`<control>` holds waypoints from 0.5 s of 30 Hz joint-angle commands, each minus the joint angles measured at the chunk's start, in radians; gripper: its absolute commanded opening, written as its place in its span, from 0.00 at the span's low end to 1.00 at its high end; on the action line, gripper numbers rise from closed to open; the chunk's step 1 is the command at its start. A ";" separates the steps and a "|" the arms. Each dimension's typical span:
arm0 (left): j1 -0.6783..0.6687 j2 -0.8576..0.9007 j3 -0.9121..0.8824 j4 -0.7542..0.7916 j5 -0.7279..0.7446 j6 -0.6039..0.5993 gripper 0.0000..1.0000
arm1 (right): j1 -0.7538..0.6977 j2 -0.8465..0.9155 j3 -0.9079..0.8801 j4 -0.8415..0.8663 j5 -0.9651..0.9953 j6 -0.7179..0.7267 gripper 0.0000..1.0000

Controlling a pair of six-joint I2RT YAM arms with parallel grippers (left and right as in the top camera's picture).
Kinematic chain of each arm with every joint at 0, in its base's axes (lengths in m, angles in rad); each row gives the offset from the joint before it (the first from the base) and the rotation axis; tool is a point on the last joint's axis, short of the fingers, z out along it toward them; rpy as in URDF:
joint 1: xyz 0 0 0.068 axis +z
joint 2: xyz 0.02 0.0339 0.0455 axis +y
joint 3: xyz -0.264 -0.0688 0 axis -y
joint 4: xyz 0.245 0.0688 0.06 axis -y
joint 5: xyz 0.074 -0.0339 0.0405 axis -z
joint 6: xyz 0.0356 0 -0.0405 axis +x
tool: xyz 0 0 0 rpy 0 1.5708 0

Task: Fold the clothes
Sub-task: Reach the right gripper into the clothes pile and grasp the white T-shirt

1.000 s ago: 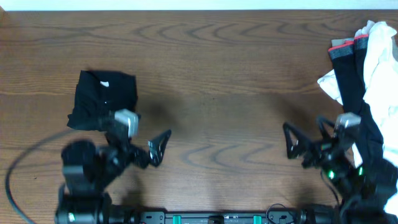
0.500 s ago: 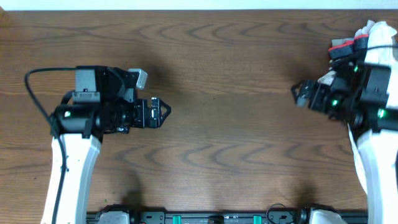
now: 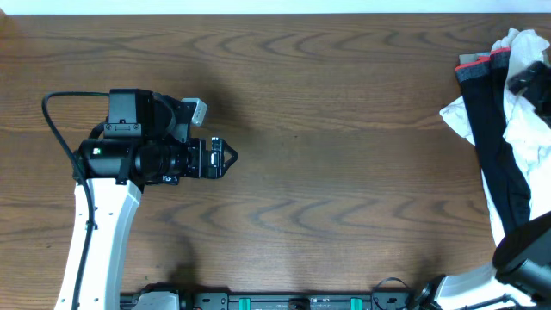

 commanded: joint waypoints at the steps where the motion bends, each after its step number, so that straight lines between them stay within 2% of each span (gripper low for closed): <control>1: -0.003 -0.007 0.018 -0.003 -0.008 0.017 0.99 | -0.077 0.097 0.016 0.061 0.018 0.016 0.90; 9: -0.003 -0.007 0.018 -0.004 -0.008 0.016 1.00 | -0.199 0.251 0.016 0.175 -0.039 -0.039 0.85; 15: -0.003 -0.007 0.018 -0.003 -0.008 0.016 1.00 | -0.214 0.332 0.016 0.249 -0.067 -0.064 0.86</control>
